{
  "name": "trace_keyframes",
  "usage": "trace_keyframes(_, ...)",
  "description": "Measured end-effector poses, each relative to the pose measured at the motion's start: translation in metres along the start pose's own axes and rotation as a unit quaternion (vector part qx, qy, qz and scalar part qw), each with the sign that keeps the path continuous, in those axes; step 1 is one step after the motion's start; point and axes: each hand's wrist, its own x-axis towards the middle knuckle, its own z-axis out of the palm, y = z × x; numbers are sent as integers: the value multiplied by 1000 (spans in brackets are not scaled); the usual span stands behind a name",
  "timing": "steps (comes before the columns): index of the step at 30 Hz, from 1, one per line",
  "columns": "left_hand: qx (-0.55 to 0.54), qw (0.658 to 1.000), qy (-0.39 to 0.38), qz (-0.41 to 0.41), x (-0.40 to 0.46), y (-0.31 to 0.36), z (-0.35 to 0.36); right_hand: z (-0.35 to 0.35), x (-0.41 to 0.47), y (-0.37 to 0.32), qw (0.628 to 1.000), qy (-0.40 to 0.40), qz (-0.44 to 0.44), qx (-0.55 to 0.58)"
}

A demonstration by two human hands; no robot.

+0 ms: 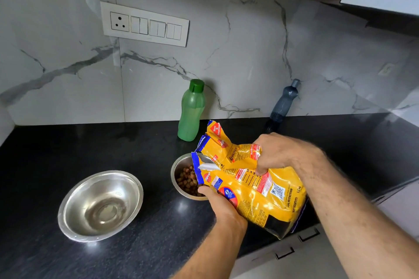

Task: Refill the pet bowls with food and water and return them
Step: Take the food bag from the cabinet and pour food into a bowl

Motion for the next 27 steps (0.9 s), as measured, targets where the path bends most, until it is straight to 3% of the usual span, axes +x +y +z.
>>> trace_keyframes(12, 17, 999, 1, -33, 5, -2, 1, -3, -1, 0, 1000, 0, -9, -7)
trace_keyframes(20, 16, 999, 29, -20, 5, -1, 2, -3, 1, 1, 1000, 4, -15, -7)
trace_keyframes(27, -7, 1000, 7, -11, 7, -2, 0, -3, 11, 1, 999, 4, -25, -30)
